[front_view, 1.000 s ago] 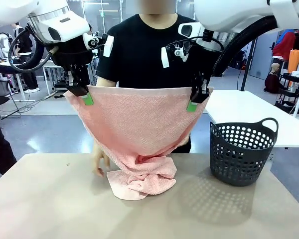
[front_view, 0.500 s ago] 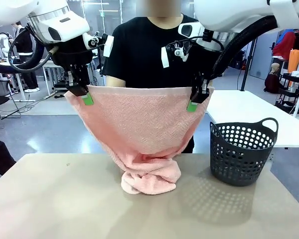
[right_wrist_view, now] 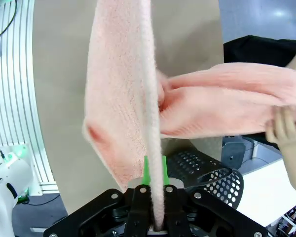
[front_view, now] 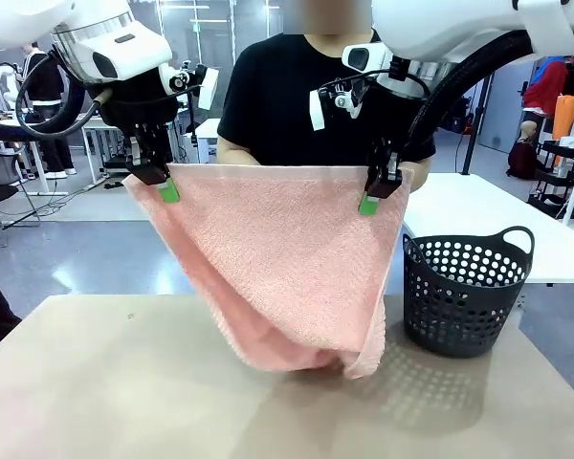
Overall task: Fold the towel.
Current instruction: Release the end of the 100 cm Hotel Towel you were holding and grab the top end of the folded side.
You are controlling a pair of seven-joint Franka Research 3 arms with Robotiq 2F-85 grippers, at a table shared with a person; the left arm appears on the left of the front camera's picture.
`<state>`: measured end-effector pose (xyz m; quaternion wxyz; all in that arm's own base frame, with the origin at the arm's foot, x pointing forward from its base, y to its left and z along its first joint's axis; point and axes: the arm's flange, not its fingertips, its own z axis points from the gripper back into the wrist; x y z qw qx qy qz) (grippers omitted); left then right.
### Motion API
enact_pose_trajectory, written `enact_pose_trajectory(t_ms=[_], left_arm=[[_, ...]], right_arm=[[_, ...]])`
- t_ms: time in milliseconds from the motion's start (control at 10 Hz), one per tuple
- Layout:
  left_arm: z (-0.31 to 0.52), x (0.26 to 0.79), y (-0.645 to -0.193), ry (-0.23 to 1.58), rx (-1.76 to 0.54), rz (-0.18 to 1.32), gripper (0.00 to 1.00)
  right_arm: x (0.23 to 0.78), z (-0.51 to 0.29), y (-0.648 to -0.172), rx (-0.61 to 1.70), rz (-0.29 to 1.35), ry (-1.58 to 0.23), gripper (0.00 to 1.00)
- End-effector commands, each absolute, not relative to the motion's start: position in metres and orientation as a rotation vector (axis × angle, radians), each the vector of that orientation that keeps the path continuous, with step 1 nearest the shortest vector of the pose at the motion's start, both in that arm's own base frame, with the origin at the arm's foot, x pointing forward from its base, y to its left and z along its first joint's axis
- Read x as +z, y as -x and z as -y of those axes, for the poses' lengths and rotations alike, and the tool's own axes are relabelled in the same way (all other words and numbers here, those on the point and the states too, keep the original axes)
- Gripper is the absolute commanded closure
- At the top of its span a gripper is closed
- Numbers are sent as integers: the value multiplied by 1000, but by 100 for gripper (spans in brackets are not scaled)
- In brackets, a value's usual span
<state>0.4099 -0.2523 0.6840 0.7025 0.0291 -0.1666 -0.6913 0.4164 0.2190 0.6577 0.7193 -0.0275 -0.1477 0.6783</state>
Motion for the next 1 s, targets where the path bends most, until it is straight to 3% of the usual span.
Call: enact_pose_trajectory(t_ms=[0, 900], left_arm=[[251, 686, -411, -85, -1550, 368, 100], [251, 686, -411, -85, -1550, 368, 100]], right_arm=[[658, -219, -416, 1500, 326, 64, 100], [658, -219, -416, 1500, 326, 64, 100]])
